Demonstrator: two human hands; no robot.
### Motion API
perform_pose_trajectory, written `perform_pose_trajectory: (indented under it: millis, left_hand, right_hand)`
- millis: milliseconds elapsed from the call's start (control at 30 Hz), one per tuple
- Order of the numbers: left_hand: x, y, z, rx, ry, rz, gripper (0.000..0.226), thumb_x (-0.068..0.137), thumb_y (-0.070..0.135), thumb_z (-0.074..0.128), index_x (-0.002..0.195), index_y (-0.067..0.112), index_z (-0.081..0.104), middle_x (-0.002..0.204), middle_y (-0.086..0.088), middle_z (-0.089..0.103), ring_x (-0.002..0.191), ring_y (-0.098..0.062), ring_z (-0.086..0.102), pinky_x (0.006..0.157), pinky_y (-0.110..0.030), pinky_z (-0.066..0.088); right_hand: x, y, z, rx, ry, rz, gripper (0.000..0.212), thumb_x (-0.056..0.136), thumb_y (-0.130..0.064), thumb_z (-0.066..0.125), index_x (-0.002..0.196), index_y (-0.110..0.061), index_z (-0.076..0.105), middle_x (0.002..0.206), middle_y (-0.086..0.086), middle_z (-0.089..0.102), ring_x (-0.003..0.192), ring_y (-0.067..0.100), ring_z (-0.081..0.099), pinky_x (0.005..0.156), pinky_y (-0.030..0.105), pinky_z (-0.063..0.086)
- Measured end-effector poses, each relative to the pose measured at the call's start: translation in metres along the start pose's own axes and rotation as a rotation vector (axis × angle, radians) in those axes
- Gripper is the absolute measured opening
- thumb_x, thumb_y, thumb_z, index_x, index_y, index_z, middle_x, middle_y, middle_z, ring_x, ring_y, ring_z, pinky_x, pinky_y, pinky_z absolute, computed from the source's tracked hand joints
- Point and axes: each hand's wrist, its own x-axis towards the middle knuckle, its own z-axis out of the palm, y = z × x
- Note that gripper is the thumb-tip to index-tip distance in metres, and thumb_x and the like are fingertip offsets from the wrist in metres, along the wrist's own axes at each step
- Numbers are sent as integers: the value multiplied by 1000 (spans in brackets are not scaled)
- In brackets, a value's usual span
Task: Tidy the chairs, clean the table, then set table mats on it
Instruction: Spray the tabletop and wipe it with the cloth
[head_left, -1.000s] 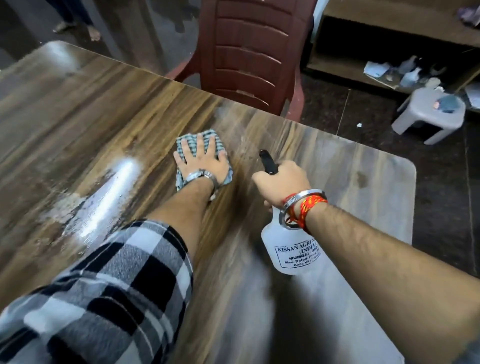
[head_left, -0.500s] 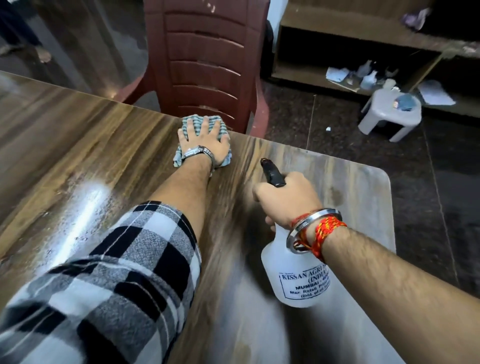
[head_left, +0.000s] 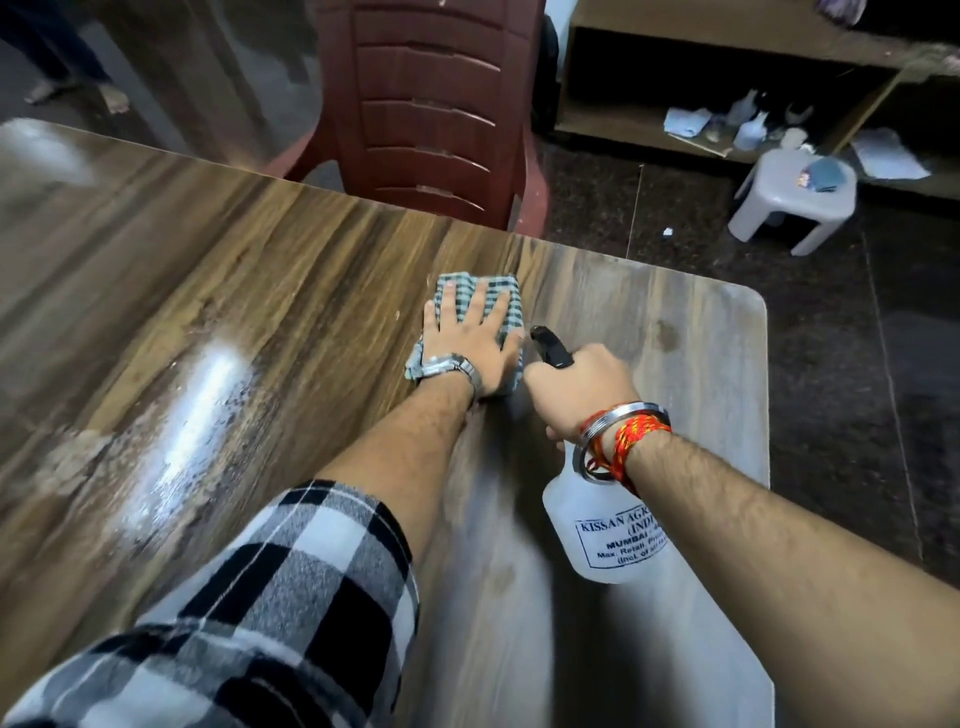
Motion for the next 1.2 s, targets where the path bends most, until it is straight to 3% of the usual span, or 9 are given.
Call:
perform_pose_trajectory:
  millis: [133, 267, 367, 467, 567, 633, 767, 1033, 1200]
  left_hand:
    - [-67, -8, 14, -75, 42, -90, 62, 96, 58, 19, 153, 35, 7, 162, 4, 0, 146, -33, -10, 116, -53, -7]
    - [-153, -18, 29, -126, 73, -236, 63, 95, 58, 21, 152, 36, 10, 162, 6, 3, 146, -33, -9, 116, -54, -5]
    - [-219, -28, 41, -178, 63, -386, 63, 94, 60, 20, 152, 37, 7, 162, 7, 0, 146, -32, -12, 116, -54, -6]
    - [-283, -36, 52, -217, 55, -542, 64, 93, 63, 19, 152, 39, 7, 162, 8, -3, 146, -31, -12, 116, -54, -8]
    - [-337, -40, 59, -248, 62, -663, 64, 93, 63, 19, 152, 39, 9, 162, 7, -4, 146, -31, -12, 116, -54, -8]
    - [-366, -40, 63, -257, 59, -728, 64, 93, 63, 18, 152, 39, 7, 162, 7, -7, 146, -31, -15, 116, -53, -8]
    - [-403, -35, 69, -265, 69, -816, 65, 93, 63, 18, 152, 39, 6, 161, 7, -8, 146, -31, -16, 116, -53, -9]
    - [-454, -24, 80, -303, 54, -885, 67, 92, 66, 15, 152, 40, 0, 160, 7, -14, 144, -32, -21, 115, -54, -11]
    - [-471, -19, 80, -337, 24, -909, 68, 92, 67, 14, 152, 39, -2, 160, 7, -18, 144, -33, -22, 115, -54, -10]
  right_hand:
    - [-35, 11, -2, -8, 12, 17, 42, 56, -36, 47, 72, -3, 66, 77, 24, 72, 79, 42, 69, 75, 42, 59]
    - [-81, 25, -4, -51, -81, -3, 22, 67, -27, 55, 67, -6, 62, 69, 17, 69, 70, 40, 71, 65, 41, 60]
    - [-123, 35, -1, -92, -154, -39, 21, 65, -27, 56, 66, -6, 61, 63, 15, 64, 67, 40, 71, 64, 45, 61]
    - [-168, 50, 4, -113, -240, -81, 24, 73, -25, 60, 76, -1, 65, 63, 14, 65, 52, 31, 67, 47, 29, 51]
    - [-207, 65, 11, -132, -321, -92, 23, 76, -24, 60, 79, -2, 65, 58, 10, 63, 44, 22, 60, 43, 20, 41]
    - [-228, 74, 19, -124, -344, -108, 20, 75, -24, 60, 77, -4, 63, 59, 9, 63, 47, 22, 62, 46, 22, 46]
    - [-259, 85, 33, -136, -323, -159, 31, 61, -35, 54, 74, -8, 61, 81, 19, 70, 72, 36, 70, 69, 43, 60]
    - [-305, 111, 41, -211, -429, -167, 42, 56, -35, 49, 75, -1, 66, 77, 21, 71, 77, 38, 70, 73, 42, 59]
    - [-327, 120, 40, -231, -429, -181, 22, 59, -30, 50, 61, -9, 54, 71, 17, 67, 74, 38, 70, 67, 39, 58]
